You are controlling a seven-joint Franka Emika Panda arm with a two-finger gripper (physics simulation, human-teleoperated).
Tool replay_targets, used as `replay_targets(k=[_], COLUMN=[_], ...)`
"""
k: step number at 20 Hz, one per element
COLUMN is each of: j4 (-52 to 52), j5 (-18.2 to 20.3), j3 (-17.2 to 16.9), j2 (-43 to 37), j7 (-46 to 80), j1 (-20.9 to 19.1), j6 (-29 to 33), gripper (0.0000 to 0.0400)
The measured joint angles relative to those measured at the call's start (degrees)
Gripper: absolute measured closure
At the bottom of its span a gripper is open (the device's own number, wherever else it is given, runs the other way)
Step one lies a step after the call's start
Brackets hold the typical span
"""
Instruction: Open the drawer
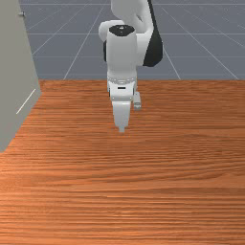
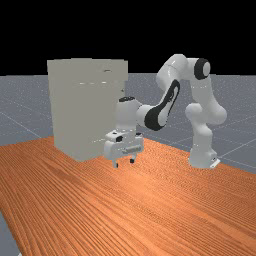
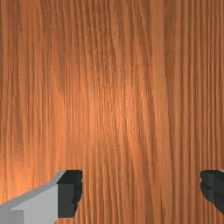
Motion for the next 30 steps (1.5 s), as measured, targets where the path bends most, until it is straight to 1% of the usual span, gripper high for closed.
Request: replay_targets(k=[1, 2, 3, 4, 5, 6, 7, 8, 9, 10, 11, 12, 14, 18, 20, 22, 24, 26, 30], j4=[-0.3, -0.6, -0.6, -0.5, -0.5, -0.5, 1.8, 6.4, 10.3, 12.7, 14.3, 15.1, 15.5, 15.6, 15.7, 16.2, 17.4, 20.4, 28.9], j5=[-1.0, -1.5, -1.7, -1.7, -1.7, -1.8, -1.8, -0.5, 1.3, 3.4, 5.9, 8.0, 10.5, 12.0, 12.0, 11.5, 9.2, 8.0, 7.4], j3=[-0.6, -1.1, -1.6, -1.9, -2.1, -2.2, -3.5, -4.7, -5.9, -7.0, -8.1, -8.9, -9.7, -9.9, -9.9, -10.1, -11.2, -13.4, -18.7], j2=[0.0, 0.1, 0.1, 0.0, -0.1, -0.1, -3.0, -6.8, -9.5, -10.9, -11.2, -11.2, -11.0, -11.7, -13.6, -17.5, -20.5, -21.9, -22.2], j7=[0.4, 0.7, 1.9, 2.7, 3.1, 3.4, 15.9, 28.1, 40.3, 52.5, 64.4, 72.3, 79.8, 83.5, 84.9, 86.2, 86.9, 88.2, 89.9], j1=[0.2, 0.1, 0.1, 0.0, -0.1, -0.1, 1.1, 1.9, 2.3, 2.5, 2.5, 2.2, 1.6, 1.5, 1.7, 1.8, 1.4, -0.5, -5.7], j6=[-0.7, -1.2, -2.0, -2.6, -2.9, -3.1, -16.4, -27.1, -34.2, -38.9, -42.2, -44.2, -46.0, -47.1, -47.0, -46.6, -45.3, -44.4, -44.0], gripper=[0.0151, 0.0242, 0.0147, 0.0089, 0.0054, 0.0033, 0.0174, 0.0261, 0.0315, 0.0348, 0.0368, 0.0380, 0.0393, 0.0399, 0.0400, 0.0400, 0.0400, 0.0400, 0.0400])
